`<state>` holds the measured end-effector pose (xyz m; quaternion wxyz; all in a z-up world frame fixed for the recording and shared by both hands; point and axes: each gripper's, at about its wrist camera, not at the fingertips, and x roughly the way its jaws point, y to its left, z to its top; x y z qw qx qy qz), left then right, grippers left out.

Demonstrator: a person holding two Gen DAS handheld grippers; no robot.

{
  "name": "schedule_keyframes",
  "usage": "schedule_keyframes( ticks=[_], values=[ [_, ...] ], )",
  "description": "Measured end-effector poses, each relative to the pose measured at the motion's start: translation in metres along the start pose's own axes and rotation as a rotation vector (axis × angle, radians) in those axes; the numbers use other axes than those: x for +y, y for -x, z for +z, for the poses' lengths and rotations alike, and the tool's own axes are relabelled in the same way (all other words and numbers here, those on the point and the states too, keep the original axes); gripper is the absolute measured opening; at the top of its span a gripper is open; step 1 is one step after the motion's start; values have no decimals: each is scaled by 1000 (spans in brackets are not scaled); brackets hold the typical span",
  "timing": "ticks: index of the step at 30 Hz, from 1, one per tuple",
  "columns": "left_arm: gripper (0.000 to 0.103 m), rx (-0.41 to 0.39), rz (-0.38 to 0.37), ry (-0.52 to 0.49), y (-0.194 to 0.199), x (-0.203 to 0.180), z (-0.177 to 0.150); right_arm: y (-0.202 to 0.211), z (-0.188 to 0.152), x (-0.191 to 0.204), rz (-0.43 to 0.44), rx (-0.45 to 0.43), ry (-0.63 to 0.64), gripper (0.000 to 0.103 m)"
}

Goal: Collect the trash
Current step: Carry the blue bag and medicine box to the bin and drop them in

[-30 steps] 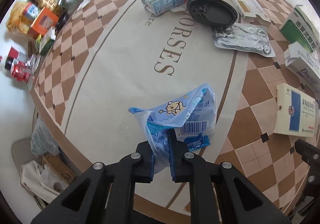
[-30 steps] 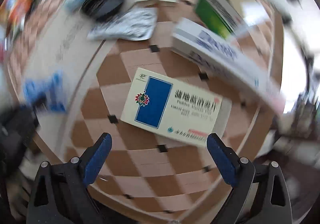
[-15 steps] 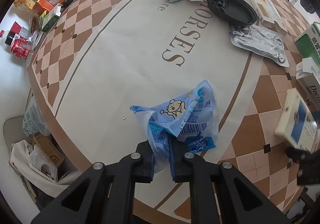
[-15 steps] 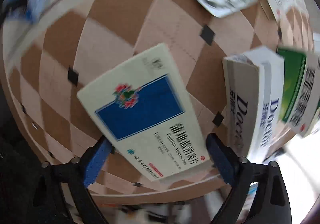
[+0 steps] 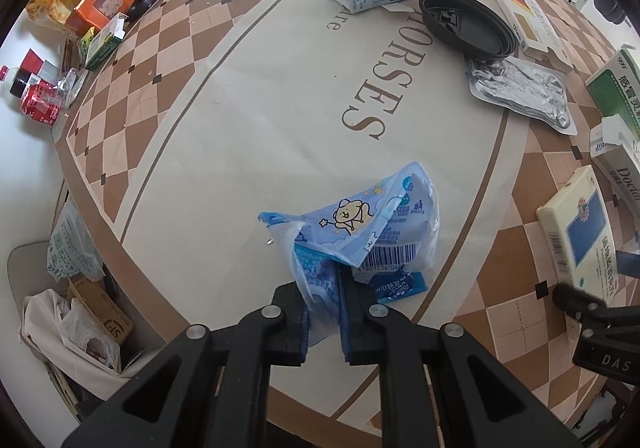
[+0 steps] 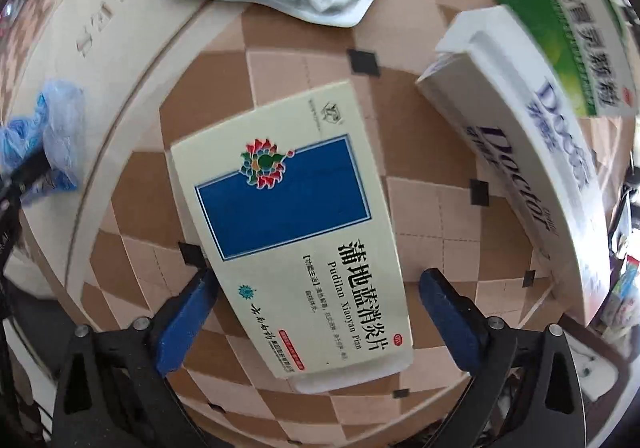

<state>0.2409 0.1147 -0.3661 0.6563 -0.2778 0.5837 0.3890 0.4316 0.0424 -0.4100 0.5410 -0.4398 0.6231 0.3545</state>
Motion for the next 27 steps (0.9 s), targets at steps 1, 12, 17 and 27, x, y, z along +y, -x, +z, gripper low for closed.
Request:
schedule_keyframes(
  ticks=[1, 12, 17, 27],
  values=[
    [9, -3, -4, -1, 2, 2, -2, 6, -4, 2, -1, -29, -17, 82],
    [9, -68, -46, -41, 37, 39, -50, 23, -85, -20, 168, -150, -305, 82],
    [9, -67, -129, -65, 48, 86, -94, 30, -155, 13, 350, -197, -428, 82],
    [9, 181, -239, -46, -64, 154, -189, -45, -276, 197, 483, -115, -443, 82]
  ],
)
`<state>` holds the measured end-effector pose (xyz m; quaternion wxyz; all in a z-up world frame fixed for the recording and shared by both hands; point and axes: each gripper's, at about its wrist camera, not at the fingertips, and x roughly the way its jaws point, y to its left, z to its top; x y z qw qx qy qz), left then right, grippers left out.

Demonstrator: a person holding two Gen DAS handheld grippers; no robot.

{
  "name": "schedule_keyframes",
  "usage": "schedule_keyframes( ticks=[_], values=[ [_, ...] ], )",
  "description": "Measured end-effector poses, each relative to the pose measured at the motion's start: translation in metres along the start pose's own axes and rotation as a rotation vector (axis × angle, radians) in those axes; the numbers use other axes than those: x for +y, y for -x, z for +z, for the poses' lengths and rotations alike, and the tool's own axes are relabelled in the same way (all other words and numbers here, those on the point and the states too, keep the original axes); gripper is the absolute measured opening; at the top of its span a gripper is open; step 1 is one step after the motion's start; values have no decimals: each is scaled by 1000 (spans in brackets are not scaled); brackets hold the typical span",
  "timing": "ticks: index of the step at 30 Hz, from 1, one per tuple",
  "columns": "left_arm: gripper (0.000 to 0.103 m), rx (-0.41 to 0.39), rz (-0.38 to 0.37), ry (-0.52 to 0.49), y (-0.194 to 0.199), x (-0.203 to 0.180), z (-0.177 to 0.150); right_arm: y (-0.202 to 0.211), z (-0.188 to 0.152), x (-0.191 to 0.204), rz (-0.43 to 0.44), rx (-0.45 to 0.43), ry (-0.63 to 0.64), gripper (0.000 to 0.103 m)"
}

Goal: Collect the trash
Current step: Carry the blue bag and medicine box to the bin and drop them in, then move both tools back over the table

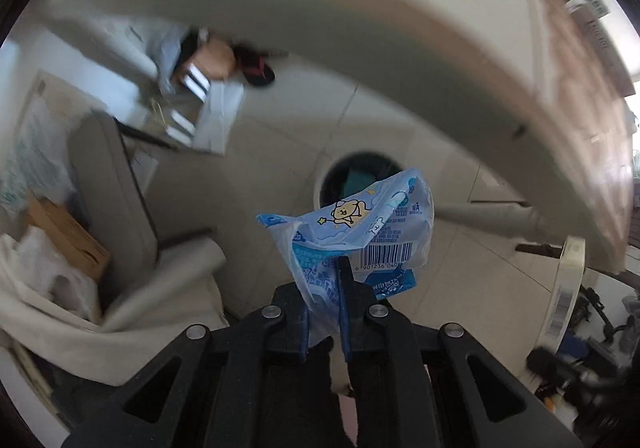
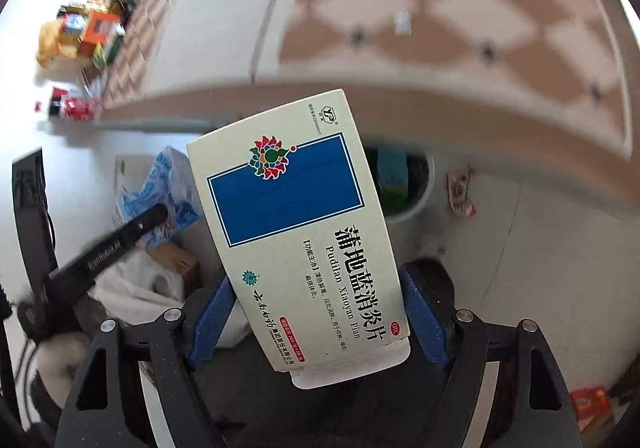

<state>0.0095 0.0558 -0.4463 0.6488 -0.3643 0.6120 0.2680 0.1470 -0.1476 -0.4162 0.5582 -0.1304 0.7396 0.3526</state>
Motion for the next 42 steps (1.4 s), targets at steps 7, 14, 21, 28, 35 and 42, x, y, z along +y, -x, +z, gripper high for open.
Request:
schedule_keyframes(
  ticks=[7, 14, 21, 28, 35, 42],
  values=[
    [9, 140, -129, 1, -163, -9, 39, -142, -14, -34, -82, 42, -76, 82],
    [15, 283, -177, -25, -312, -21, 83, -268, 33, -114, -135, -5, -200, 82],
    [98, 261, -142, -22, -360, -9, 94, -335, 80, -174, -146, 11, -211, 83],
    [99, 200, 22, -75, -340, -3, 81, -356, 92, -184, -178, 31, -207, 103],
    [99, 128, 93, -120, -287, -2, 56, -323, 77, -153, -370, 11, -133, 103],
    [99, 79, 108, -137, -213, -8, 31, -258, 48, -116, -404, -37, -105, 103]
  ],
)
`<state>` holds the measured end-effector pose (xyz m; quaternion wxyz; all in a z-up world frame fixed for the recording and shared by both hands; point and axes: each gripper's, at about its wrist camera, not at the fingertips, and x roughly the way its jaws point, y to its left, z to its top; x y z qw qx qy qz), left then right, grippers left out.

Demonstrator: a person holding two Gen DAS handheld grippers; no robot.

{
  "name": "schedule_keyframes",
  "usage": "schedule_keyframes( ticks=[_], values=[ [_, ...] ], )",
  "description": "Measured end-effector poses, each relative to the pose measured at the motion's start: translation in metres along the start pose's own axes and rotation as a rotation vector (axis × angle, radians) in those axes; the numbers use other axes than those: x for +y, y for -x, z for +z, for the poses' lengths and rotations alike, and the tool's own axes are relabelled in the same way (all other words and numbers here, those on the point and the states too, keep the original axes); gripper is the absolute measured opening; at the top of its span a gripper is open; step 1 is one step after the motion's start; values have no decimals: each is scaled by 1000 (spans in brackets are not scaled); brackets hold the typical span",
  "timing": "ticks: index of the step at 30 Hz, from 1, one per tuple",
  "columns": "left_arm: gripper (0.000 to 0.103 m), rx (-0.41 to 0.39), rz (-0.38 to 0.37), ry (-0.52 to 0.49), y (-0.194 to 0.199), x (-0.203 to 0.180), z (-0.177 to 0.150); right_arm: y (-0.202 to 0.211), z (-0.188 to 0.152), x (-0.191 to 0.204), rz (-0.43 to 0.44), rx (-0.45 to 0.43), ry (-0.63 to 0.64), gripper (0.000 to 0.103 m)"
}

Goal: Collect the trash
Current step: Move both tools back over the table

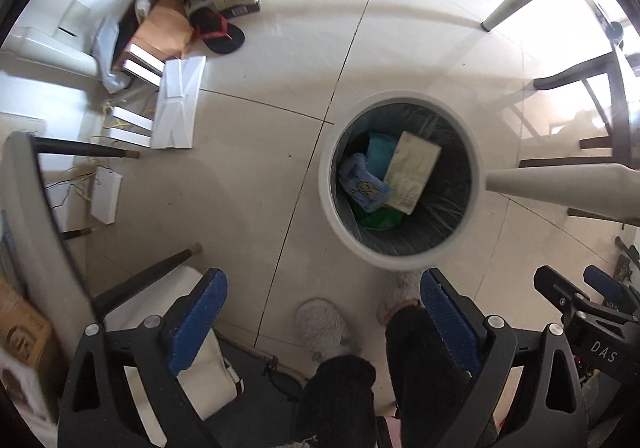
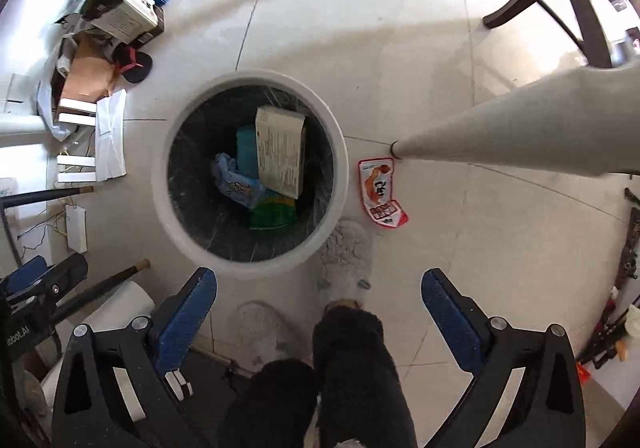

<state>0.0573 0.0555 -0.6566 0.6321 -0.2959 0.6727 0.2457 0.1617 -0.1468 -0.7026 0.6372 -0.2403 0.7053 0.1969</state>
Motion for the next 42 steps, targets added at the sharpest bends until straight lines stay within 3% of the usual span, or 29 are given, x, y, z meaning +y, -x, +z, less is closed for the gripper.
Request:
schedule_keyframes(
  ticks=[15, 20, 24, 28, 33, 38, 42],
  values=[
    [99, -127, 18, -31, 198, -7, -65, 237, -78, -11, 38, -159, -33, 103],
    [99, -197, 7, -18, 268, -10, -75, 316, -97, -13, 84, -192, -22, 103],
    [99, -277, 25, -40, 326, -24, -65, 371, -95, -19, 155, -199, -24, 103],
    [99, -370, 81, -73, 368, -48, -30, 424, -66, -22, 192, -209, 40, 103],
    [99, -417, 131, -102, 394, -90, 43, 483, 5, -27, 97, -245, 208, 103],
    [99, -406, 181, -125, 397, -137, 123, 499, 120, -57, -38, -216, 321, 103],
    [99, -348, 219, -130, 373, -175, 187, 471, 216, -88, -179, -150, 395, 103]
  ],
)
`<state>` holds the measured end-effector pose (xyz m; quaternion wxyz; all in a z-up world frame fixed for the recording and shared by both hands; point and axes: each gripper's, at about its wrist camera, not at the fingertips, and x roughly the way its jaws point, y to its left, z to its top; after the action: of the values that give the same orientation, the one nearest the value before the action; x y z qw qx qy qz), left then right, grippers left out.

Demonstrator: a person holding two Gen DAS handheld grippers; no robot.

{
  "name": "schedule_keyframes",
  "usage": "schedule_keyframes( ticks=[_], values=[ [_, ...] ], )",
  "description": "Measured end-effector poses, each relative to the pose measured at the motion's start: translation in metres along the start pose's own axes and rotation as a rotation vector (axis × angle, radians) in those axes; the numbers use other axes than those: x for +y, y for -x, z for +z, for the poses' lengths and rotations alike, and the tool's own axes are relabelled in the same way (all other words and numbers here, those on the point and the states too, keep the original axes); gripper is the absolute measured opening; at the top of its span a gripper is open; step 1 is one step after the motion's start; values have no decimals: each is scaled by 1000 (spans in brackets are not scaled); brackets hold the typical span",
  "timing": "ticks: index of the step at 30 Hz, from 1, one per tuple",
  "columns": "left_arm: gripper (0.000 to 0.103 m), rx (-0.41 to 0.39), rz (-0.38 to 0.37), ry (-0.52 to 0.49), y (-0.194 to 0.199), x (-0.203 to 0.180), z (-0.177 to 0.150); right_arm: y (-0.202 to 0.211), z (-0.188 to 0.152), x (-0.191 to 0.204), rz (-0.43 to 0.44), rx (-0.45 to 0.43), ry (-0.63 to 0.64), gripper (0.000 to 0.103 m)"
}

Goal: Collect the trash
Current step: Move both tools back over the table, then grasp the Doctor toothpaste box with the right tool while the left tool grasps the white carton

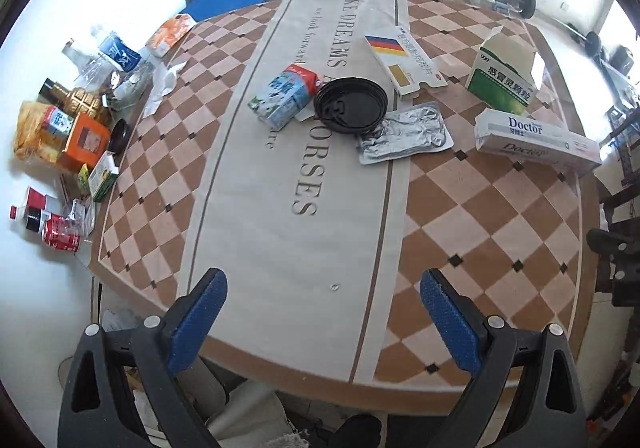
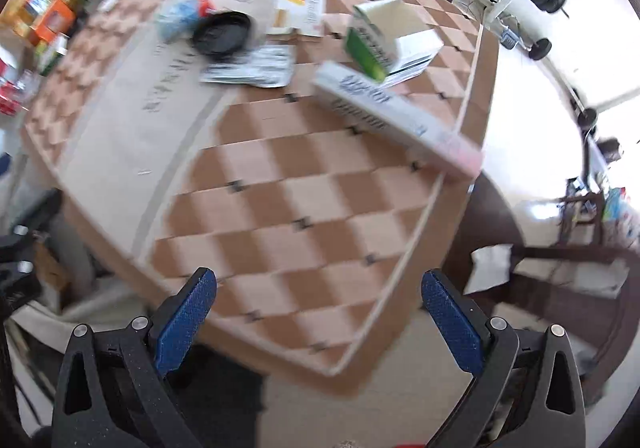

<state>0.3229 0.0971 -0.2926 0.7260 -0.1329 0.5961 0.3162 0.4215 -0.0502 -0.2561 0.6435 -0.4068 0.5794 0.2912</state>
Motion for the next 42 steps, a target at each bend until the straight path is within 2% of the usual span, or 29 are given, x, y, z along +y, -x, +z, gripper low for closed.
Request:
schedule_keyframes(
  ticks=[5, 8, 10, 11, 12, 15, 16, 17, 19, 20, 23, 27, 29, 31, 35, 38, 42],
  values=[
    [99, 74, -1, -12, -43, -35, 42, -68, 67, -44, -51, 89, 102, 103],
    [99, 95, 11, -20, -61, -45, 57, -105, 95, -54, -46, 146, 168, 103],
    [99, 104, 12, -19, -67, -48, 63, -121, 105, -50, -35, 152, 249, 102],
    [99, 108, 14, -20, -69, -48, 64, -126, 108, -46, -18, 154, 288, 99],
    [99, 110, 13, -20, -69, -48, 66, -130, 110, -43, 10, 162, 310, 85],
    [99, 107, 17, -18, -65, -45, 70, -129, 108, -41, -23, 151, 318, 70],
    [99, 104, 17, -19, -63, -44, 72, -126, 106, -43, -25, 139, 299, 64],
    [99, 99, 17, -19, -60, -42, 74, -123, 102, -46, 0, 141, 269, 64],
    [99, 86, 18, -23, -54, -40, 78, -126, 90, -58, 216, 236, 120, 39],
    [99, 79, 19, -25, -51, -39, 81, -126, 80, -59, 264, 257, 87, 39],
    [99, 47, 26, -39, -42, -40, 88, -127, 56, -54, 235, 283, 44, 40],
    [99, 31, 22, -43, -34, -45, 98, -133, 54, -57, 243, 242, -83, 47],
    [99, 27, 1, -41, -28, -47, 103, -133, 53, -58, 245, 212, -129, 45],
    [99, 17, -23, -37, -21, -52, 109, -128, 43, -60, 310, 198, -177, 40],
    [99, 17, -117, -16, -14, -69, 126, -112, 10, -78, 373, 159, -294, 39],
    [98, 45, -220, 14, -20, -89, 147, -100, -11, -106, 413, 121, -423, 39],
    [98, 104, -302, 13, -43, -124, 179, -98, -26, -154, 390, 56, -586, 39]
  ],
)
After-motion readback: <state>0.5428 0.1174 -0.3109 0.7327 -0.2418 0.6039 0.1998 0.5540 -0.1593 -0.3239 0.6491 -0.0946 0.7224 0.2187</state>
